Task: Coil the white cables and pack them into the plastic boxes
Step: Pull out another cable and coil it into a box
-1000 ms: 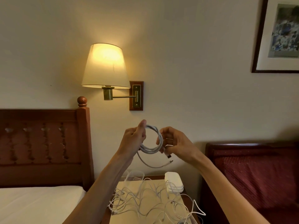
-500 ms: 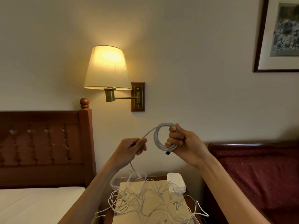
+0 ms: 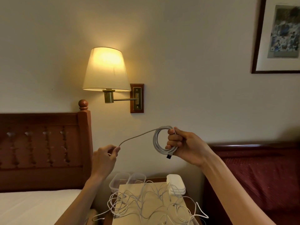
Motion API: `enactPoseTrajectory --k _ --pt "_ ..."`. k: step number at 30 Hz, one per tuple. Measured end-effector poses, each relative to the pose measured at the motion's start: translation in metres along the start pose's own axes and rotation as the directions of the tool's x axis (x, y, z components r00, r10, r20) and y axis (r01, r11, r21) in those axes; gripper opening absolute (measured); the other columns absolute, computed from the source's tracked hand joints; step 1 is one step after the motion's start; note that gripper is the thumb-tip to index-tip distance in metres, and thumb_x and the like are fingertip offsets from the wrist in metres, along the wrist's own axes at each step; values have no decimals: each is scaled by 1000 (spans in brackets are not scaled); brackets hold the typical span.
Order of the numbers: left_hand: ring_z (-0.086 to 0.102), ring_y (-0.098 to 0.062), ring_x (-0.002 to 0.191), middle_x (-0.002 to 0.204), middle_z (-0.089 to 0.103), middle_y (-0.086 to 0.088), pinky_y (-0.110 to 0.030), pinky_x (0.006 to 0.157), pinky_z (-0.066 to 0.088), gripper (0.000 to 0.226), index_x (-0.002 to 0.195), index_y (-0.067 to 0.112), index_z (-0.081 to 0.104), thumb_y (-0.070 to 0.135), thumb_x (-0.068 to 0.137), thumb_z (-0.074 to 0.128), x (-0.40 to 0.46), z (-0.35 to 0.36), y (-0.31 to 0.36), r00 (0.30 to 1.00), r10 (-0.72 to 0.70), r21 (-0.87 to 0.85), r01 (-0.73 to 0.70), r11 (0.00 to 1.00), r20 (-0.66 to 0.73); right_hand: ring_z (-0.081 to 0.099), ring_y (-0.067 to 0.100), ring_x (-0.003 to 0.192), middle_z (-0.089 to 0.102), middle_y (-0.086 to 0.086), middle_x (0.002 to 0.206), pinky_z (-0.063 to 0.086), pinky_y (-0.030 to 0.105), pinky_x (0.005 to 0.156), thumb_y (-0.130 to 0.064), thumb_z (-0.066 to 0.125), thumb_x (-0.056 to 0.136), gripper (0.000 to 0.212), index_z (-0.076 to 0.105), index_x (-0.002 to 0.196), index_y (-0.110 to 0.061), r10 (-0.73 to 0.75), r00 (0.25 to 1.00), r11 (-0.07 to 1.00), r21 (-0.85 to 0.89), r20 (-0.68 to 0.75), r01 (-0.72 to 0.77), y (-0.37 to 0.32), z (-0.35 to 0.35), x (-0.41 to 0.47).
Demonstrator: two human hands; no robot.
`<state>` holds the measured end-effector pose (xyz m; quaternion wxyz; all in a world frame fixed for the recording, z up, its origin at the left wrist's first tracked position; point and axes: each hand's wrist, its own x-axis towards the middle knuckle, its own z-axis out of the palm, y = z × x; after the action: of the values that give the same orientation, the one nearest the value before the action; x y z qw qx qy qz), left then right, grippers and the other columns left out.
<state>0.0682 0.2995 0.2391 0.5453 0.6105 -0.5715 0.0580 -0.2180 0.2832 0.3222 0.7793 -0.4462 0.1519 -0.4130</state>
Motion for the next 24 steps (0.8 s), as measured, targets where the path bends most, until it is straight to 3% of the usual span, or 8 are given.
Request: enactPoseTrajectory --k 3,5,8,11,15,18,20,24 --pt "60 -13 64 76 66 3 -32 59 48 19 86 19 70 23 97 57 -13 7 23 963 -113 352 21 936 243 33 11 52 31 -4 62 38 31 71 -24 37 103 31 56 82 -11 -15 1000 999 -40 -11 14 2 3 4" --pt "62 -9 72 84 67 7 -27 69 52 18 89 24 70 29 97 54 -24 8 42 751 -147 420 -187 888 644 35 11 53 33 -3 62 39 32 72 -25 38 104 31 56 83 -11 -43 998 985 -166 -40 36 3 2 5" --pt "60 -5 74 83 66 14 -27 74 51 24 82 29 71 35 97 54 -26 -7 77 408 80 43 -282 958 909 38 11 54 38 -3 60 40 32 72 -26 36 105 32 56 85 -12 -105 993 928 -364 -59 76 4 1 6" --pt "61 -1 87 92 66 19 -26 82 51 20 81 31 75 34 95 60 -14 -12 79 593 157 -46 -198 979 790 36 12 55 35 -3 60 39 33 73 -26 34 106 33 55 84 -12 -124 992 932 -348 -27 107 2 4 3" --pt "59 -3 62 81 72 13 -21 55 47 18 77 25 79 29 91 67 -15 5 56 778 -138 -10 183 983 613 34 12 55 31 -3 62 41 33 73 -25 32 105 36 55 80 -13 -137 990 971 -193 45 143 0 8 0" --pt "46 -10 55 80 71 -6 -17 41 34 16 85 8 78 19 90 68 -17 11 62 728 -363 -438 656 615 581 33 12 55 31 -3 62 41 32 70 -24 32 105 37 55 78 -14 -99 994 988 -114 51 104 7 11 2" --pt "42 -8 53 86 69 -8 -17 38 29 17 95 3 76 16 90 67 -17 14 70 704 -375 -597 710 373 603 34 13 56 33 -1 64 41 32 70 -24 31 105 36 54 78 -13 -66 997 991 -117 32 70 16 13 3" --pt "36 -11 56 71 51 -1 -23 45 27 13 89 7 78 12 82 67 -22 19 94 669 -319 -632 742 225 672 38 12 56 43 -1 66 40 33 72 -25 30 105 36 53 80 -13 -62 998 979 -195 -13 58 29 15 8"
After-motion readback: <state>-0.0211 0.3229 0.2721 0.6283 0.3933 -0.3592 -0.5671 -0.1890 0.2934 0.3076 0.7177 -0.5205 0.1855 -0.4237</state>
